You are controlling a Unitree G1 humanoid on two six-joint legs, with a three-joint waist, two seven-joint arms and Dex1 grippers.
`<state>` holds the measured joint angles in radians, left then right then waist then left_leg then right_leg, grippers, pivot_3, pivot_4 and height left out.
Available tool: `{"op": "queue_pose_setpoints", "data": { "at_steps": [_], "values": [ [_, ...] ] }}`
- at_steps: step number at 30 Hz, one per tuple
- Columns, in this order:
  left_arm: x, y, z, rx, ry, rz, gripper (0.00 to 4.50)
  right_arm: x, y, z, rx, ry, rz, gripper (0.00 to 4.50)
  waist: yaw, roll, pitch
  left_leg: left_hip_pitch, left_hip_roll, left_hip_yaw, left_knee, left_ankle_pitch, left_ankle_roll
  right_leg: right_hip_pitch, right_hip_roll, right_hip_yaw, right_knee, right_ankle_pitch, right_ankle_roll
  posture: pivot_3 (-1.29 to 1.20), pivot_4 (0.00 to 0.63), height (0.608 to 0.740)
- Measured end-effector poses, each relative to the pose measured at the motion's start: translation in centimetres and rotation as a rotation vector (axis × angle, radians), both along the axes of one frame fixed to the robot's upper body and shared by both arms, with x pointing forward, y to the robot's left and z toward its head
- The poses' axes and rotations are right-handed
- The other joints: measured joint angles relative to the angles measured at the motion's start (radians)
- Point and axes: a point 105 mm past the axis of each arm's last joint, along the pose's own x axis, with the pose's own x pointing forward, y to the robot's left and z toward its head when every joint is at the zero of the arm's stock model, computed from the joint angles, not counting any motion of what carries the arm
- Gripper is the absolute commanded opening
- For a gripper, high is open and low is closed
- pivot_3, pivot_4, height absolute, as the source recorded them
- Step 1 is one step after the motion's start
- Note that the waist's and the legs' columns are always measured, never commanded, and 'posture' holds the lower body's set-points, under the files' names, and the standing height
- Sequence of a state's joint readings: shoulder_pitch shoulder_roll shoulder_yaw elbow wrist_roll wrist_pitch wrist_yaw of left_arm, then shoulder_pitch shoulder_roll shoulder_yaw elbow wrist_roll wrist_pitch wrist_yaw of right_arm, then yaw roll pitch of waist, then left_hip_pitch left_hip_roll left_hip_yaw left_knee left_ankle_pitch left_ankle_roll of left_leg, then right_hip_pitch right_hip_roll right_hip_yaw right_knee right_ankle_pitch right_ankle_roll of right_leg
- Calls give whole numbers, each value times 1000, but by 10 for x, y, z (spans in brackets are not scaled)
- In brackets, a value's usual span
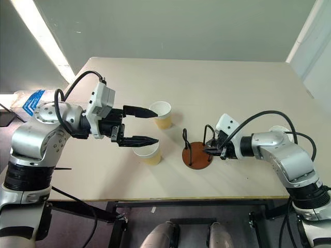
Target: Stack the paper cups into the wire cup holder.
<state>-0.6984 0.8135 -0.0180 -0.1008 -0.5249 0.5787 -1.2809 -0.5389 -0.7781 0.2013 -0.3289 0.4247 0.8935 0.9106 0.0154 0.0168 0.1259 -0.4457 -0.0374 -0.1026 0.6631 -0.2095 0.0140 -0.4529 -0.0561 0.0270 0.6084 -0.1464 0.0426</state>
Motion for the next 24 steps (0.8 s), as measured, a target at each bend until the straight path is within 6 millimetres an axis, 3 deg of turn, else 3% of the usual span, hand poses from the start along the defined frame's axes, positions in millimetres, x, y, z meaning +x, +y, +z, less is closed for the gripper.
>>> {"op": "queue_pose_setpoints", "data": {
  "at_steps": [4,6,8,11,15,21,24],
  "values": [
    [0,0,0,0,-1,0,4500,0,-6,-4,-26,-3,-12,4088,1,0,0,0,0,0,0,0,0,0,0,0,0,0,0,0,150,740],
    [0,0,0,0,-2,-1,4500,-4,-14,-12,-46,17,-28,4474,3,0,0,0,0,0,0,0,0,0,0,0,0,0,0,0,150,740],
    [0,0,0,2,-3,0,4500,-9,-25,-17,-68,35,-53,4474,5,0,0,-1,0,0,0,0,0,0,0,0,-1,0,0,0,150,740],
    [0,0,0,3,-3,0,4500,-11,-38,-10,-85,14,-91,4474,4,0,0,0,0,0,0,-3,-4,0,0,0,0,0,0,0,150,740],
    [0,-1,0,2,-6,-2,4500,-14,-49,12,-104,-61,-106,4474,3,0,0,0,0,0,0,-4,-6,0,0,0,0,0,0,0,150,740],
    [7,2,-4,6,-12,16,4500,-16,-59,65,-130,-186,-97,4474,2,0,0,0,0,1,0,-4,-6,1,0,1,0,-1,2,0,150,740],
    [9,0,-2,1,-26,11,4500,-15,-75,76,-198,-217,-109,4474,6,-1,0,-1,-1,-1,0,-4,-5,1,0,1,-1,-3,4,0,150,740]
  ]
}}
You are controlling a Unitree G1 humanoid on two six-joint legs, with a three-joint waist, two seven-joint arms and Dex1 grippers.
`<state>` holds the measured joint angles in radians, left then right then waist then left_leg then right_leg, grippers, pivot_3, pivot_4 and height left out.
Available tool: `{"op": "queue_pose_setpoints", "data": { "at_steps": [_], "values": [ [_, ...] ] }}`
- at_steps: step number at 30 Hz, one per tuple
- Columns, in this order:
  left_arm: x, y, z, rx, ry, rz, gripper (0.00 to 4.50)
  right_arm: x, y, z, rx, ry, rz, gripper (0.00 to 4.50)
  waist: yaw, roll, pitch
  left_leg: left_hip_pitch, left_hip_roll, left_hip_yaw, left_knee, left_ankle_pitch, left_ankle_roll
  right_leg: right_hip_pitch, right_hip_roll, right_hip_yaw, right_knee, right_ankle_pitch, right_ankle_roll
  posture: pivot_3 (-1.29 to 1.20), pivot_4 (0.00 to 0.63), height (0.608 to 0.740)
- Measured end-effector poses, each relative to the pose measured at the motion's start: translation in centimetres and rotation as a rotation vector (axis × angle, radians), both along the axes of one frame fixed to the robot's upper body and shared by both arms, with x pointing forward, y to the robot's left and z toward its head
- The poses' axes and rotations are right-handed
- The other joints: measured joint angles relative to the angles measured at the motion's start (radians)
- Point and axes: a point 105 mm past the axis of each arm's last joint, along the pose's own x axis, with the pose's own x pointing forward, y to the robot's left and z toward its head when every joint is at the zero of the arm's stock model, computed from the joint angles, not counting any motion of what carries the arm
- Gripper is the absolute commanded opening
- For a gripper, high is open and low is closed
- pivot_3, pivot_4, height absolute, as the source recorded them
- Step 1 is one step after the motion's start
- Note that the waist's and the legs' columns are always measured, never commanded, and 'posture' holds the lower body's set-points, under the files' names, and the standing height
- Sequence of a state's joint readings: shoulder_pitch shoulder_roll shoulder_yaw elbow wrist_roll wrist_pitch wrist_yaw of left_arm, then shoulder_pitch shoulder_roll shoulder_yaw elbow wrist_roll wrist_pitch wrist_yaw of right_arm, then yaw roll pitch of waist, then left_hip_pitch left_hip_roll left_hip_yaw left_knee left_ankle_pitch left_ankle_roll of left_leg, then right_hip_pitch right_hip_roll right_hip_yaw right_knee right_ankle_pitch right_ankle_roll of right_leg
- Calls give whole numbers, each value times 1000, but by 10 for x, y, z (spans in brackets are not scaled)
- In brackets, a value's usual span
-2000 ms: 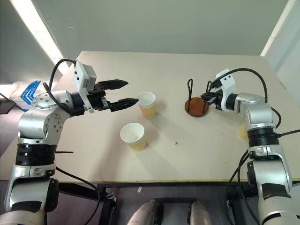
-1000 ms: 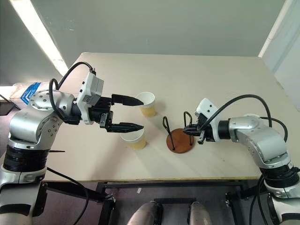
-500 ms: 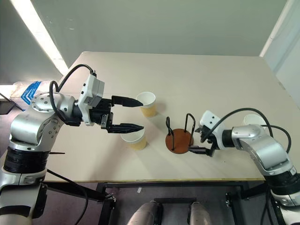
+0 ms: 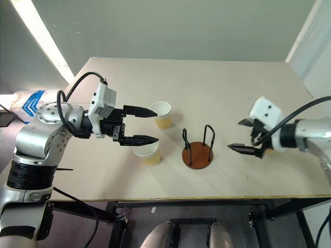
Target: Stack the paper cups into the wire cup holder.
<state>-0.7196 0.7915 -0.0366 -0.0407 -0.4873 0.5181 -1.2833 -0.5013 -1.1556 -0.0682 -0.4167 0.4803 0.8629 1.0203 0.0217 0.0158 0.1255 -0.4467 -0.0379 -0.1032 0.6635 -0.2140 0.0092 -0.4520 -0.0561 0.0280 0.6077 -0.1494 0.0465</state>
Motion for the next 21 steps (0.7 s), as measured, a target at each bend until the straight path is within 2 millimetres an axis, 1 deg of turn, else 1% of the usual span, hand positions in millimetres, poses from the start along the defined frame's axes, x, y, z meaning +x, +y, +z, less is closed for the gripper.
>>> {"op": "queue_pose_setpoints", "data": {
  "at_steps": [2,5,6,8,9,15,16,21],
  "values": [
    [1,-1,0,0,-13,0,4500,3,-16,-2,-54,1,-27,4474,3,0,0,-1,0,0,0,-1,2,0,0,0,0,-1,1,0,150,740],
    [2,-1,0,0,-18,0,4500,9,-40,-11,-136,18,-79,4474,3,0,0,-1,0,0,1,-1,4,-1,0,0,0,-2,2,0,150,740],
    [2,-2,0,-3,-19,-2,4500,10,-43,-14,-148,24,-82,4474,3,0,0,-1,0,1,1,-1,4,-1,0,0,0,-2,3,0,150,740],
    [2,-3,0,-5,-20,-3,4500,12,-49,-20,-184,30,-75,4474,3,0,0,-1,0,1,1,-1,4,-1,0,0,0,0,10,0,150,740],
    [2,-3,0,-5,-21,-3,4500,13,-53,-23,-205,38,-77,4474,2,0,0,-1,0,1,1,-1,4,-1,0,0,0,1,11,0,150,740],
    [3,-2,0,-8,-22,8,4500,17,-72,-33,-260,60,-97,4474,1,0,0,-1,0,2,2,-3,7,0,0,0,0,1,12,0,150,740],
    [3,-2,0,-9,-22,14,4500,19,-75,-37,-285,70,-95,4474,1,0,0,0,0,2,2,-4,8,0,0,0,0,1,12,0,150,740],
    [4,-2,-1,-10,-22,18,4500,24,-83,-50,-334,97,-88,4474,0,0,0,1,0,2,2,-4,9,0,-1,0,1,1,12,0,150,740]
  ]
}}
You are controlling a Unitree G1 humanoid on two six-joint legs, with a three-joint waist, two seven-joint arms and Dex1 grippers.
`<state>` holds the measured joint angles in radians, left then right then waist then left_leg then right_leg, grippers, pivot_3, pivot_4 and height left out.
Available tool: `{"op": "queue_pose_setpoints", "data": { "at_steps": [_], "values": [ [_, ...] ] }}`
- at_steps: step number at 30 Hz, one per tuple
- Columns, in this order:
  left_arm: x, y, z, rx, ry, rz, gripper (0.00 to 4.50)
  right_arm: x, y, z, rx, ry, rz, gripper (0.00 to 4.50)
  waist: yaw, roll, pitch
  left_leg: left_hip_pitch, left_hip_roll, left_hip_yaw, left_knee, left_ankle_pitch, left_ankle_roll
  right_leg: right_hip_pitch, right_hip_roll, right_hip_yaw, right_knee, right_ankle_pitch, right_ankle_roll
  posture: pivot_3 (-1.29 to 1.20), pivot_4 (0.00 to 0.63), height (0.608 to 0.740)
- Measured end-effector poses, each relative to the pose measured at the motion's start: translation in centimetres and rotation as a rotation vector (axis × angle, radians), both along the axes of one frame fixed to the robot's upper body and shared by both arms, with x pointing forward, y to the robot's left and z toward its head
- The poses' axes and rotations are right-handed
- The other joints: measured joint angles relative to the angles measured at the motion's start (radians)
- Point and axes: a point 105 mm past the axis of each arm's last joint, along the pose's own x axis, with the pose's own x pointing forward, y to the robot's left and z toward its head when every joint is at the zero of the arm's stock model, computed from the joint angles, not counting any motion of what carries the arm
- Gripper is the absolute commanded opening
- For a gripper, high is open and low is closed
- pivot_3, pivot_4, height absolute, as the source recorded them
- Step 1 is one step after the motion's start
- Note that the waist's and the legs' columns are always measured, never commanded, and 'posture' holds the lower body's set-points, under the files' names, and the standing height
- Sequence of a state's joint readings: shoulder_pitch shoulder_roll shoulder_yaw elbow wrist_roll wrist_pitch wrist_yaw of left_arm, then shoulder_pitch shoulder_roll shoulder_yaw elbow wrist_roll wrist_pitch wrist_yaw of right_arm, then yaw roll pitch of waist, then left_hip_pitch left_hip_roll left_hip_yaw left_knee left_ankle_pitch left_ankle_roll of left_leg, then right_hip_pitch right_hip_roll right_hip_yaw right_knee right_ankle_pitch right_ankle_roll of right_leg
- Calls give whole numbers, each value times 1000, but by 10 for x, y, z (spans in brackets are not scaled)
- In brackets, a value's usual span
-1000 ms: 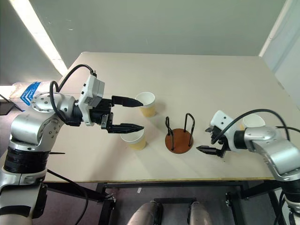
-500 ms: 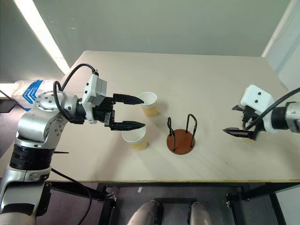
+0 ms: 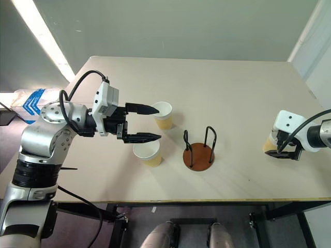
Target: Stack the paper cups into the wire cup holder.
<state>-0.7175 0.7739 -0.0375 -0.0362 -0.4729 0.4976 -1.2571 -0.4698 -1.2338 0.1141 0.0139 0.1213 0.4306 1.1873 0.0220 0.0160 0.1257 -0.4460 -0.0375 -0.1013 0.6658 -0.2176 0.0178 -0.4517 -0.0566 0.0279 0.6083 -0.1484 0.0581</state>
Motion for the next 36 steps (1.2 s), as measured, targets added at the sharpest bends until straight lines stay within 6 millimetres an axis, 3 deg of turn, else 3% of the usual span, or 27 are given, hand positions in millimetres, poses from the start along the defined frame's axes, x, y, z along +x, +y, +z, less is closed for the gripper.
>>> {"op": "queue_pose_setpoints", "data": {
  "at_steps": [5,8,19,25,28,31,36],
  "values": [
    [0,0,-1,-1,1,3,4500,5,-6,-8,-37,13,7,4474,0,0,0,1,0,0,0,0,0,1,0,0,0,0,-2,0,150,740],
    [0,0,-1,-1,1,5,4500,9,-4,-11,-39,13,16,3954,-1,0,0,2,0,0,0,0,0,1,0,0,0,1,-3,0,150,740],
    [2,1,0,-4,-3,17,4500,10,-9,-15,-53,25,23,163,0,0,0,2,0,0,0,0,-1,1,0,0,1,1,-4,0,150,740],
    [-1,6,-1,-39,15,29,4500,8,-6,-11,-21,31,31,62,-1,0,0,2,0,0,0,0,-1,1,0,0,1,0,-5,0,150,740],
    [-7,15,2,-68,27,40,4500,7,6,6,39,5,56,62,-2,0,0,2,0,0,0,0,-1,1,0,0,1,0,-7,0,150,740],
    [-11,24,0,-73,33,56,4500,1,29,39,92,-47,132,62,-5,1,0,2,0,1,-1,0,-2,1,0,0,1,-3,-11,0,150,740],
    [-19,23,-4,-74,52,25,4500,-30,102,114,155,-179,406,62,-10,1,0,2,0,-1,-2,2,-3,0,2,-1,1,-6,-14,0,150,740]
  ]
}}
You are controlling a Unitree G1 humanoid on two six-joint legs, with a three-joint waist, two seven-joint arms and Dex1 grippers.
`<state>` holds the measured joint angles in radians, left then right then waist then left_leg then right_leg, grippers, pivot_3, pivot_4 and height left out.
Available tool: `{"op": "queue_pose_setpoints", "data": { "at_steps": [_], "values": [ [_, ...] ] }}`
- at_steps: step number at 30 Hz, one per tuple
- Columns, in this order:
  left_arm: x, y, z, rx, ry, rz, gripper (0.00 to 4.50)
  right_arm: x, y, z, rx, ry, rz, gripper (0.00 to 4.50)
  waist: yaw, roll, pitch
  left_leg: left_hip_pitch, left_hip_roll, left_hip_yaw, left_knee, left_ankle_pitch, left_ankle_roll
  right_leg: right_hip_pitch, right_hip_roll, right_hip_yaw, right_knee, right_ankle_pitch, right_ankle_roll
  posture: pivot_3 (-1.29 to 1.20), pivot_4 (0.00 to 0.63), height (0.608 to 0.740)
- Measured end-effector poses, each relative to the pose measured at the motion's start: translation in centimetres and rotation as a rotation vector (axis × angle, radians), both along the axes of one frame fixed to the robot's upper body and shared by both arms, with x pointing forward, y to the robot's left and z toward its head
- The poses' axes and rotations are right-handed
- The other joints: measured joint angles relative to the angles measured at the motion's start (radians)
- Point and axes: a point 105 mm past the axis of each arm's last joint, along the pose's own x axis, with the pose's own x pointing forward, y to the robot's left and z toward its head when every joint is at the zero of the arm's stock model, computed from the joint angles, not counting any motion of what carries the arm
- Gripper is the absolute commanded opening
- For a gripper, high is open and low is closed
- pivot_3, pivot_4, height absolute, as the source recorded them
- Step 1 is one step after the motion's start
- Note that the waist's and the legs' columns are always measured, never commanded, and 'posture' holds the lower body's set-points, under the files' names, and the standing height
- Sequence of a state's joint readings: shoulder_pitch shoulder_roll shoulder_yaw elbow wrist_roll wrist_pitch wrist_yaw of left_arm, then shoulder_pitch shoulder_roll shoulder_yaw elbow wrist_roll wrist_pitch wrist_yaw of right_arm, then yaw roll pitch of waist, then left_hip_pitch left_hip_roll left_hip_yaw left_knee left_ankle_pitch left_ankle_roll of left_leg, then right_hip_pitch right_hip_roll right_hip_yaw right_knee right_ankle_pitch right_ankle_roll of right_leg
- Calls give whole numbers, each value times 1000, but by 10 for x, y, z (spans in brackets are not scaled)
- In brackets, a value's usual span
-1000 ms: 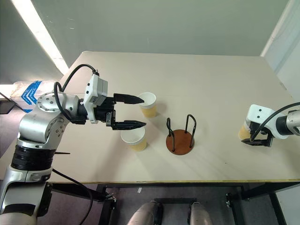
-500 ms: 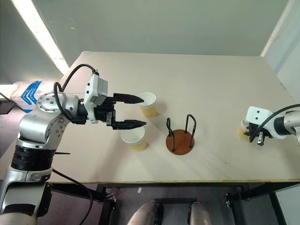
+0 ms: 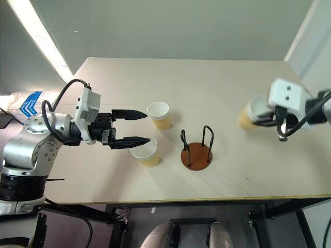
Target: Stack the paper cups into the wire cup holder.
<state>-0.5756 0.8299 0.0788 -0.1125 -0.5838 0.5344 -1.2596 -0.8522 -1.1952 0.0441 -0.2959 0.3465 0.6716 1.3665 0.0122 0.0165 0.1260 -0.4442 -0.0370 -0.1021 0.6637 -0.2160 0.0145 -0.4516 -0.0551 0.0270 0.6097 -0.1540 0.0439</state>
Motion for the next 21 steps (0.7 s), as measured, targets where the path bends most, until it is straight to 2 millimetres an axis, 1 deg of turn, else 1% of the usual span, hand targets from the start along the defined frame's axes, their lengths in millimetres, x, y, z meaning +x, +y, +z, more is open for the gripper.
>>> {"op": "queue_pose_setpoints", "data": {
  "at_steps": [1,3,6,9,11,18,21],
  "values": [
    [-1,-1,1,0,-2,-12,4500,-9,15,11,4,-26,64,62,-1,0,0,0,0,0,0,0,0,0,0,0,0,0,-1,0,150,740],
    [-3,-3,4,1,-8,-26,4500,-23,35,20,-13,-47,156,62,2,-2,-1,0,0,-3,0,0,0,1,0,-1,0,-2,-3,0,150,740],
    [-3,-7,9,10,-20,-54,4500,-29,52,15,-44,-18,234,62,4,-2,-1,0,-2,-3,1,0,1,1,-1,0,0,-1,-4,0,150,740],
    [-3,-12,20,11,-53,-86,4500,-29,64,6,-82,11,297,62,3,-2,-1,0,-1,-3,1,1,1,0,-1,0,1,-1,-4,0,150,740],
    [-2,-15,24,7,-67,-99,4500,-27,68,0,-108,19,318,62,3,-2,-1,0,-1,-3,1,1,0,0,-1,-1,1,-1,-4,0,150,740],
    [-1,-17,20,10,-47,-114,4500,-17,70,-13,-154,20,334,62,1,-2,-1,0,0,-3,0,1,-1,-1,0,-1,1,-1,-4,0,150,740],
    [-1,-17,20,11,-48,-113,4500,-14,71,-24,-177,26,345,62,1,-2,-1,0,0,-2,1,1,-1,-1,-1,-1,1,-1,-4,0,150,740]
  ]
}}
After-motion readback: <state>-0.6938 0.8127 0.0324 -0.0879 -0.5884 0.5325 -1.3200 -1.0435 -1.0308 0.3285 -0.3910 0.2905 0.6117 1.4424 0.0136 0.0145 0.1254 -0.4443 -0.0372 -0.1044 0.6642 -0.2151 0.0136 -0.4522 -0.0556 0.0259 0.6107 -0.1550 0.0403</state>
